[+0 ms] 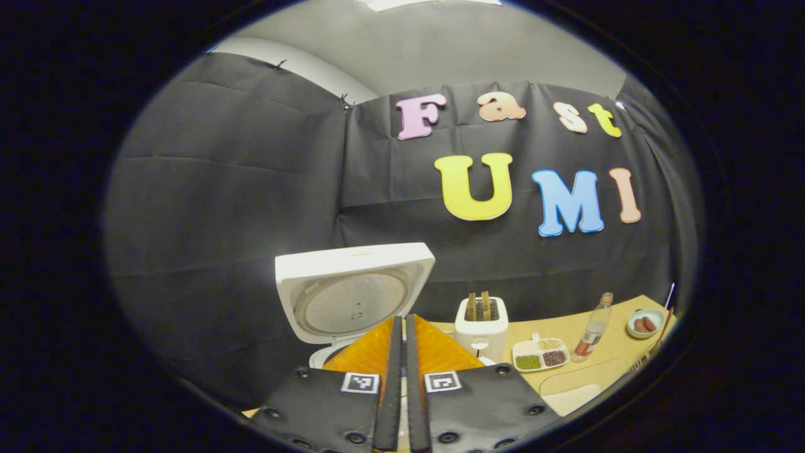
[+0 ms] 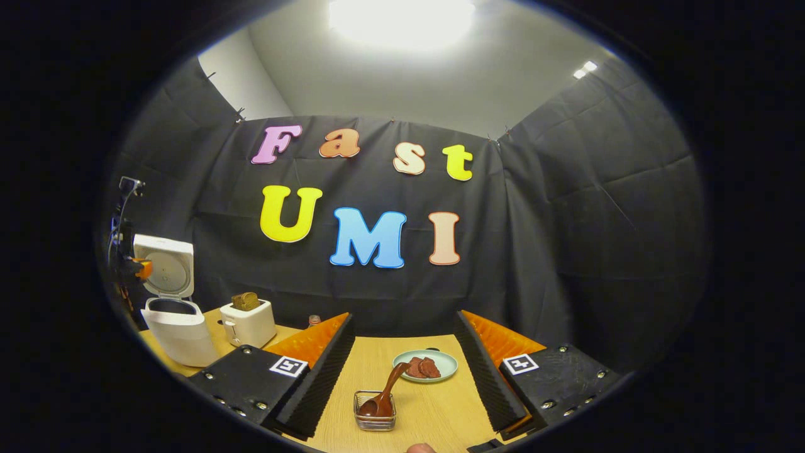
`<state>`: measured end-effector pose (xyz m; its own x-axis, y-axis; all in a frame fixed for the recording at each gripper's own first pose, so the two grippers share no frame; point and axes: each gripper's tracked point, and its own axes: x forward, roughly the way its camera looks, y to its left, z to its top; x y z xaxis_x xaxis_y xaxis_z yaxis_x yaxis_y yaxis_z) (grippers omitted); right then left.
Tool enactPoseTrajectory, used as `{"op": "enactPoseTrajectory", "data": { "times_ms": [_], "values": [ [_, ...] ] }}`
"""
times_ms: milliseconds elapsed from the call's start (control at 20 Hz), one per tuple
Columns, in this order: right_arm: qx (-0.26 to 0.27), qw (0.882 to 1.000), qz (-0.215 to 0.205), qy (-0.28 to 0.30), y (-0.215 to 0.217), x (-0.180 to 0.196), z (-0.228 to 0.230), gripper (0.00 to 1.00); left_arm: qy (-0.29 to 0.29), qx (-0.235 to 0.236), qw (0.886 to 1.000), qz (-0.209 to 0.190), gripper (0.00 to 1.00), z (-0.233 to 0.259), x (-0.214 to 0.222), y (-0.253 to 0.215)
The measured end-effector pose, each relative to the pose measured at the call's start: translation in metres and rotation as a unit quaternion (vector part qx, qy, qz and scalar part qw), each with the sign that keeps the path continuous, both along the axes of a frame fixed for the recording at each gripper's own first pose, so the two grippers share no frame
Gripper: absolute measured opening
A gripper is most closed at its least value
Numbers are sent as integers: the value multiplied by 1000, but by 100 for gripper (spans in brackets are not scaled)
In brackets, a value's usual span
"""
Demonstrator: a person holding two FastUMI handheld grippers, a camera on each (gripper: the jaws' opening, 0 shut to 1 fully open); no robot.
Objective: Close the left gripper, press the button to open the rice cooker; take a wooden spoon from the chopstick holder with the right hand, scoop a spoonful of rice and pour it into the rice cooker, then put the wooden spoon back into the chopstick holder.
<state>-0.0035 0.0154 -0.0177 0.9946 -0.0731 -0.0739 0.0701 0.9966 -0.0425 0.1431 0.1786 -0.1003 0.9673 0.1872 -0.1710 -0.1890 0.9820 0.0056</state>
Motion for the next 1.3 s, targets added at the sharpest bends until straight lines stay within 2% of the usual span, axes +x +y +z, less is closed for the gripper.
{"op": "enactPoseTrajectory", "data": {
  "times_ms": [150, 250, 750, 1200, 1300],
  "values": [
    [10, 1000, 9, 1, -5, 8, -3, 97, -28, -7, 1000, -1, 80, 29, -25, -14],
    [22, 1000, 12, 5, -9, 16, -6, 97, -41, -9, 999, -4, 99, 45, -43, -26],
    [64, 994, 47, 80, -23, 67, -62, 97, -57, 18, 997, -52, 99, 88, -109, -79],
    [104, 974, 68, 188, -14, 100, -143, 97, -46, 40, 997, -42, 99, 97, -145, -88],
    [114, 968, 70, 213, -12, 107, -161, 97, -44, 42, 998, -36, 96, 97, -153, -86]
  ]
}}
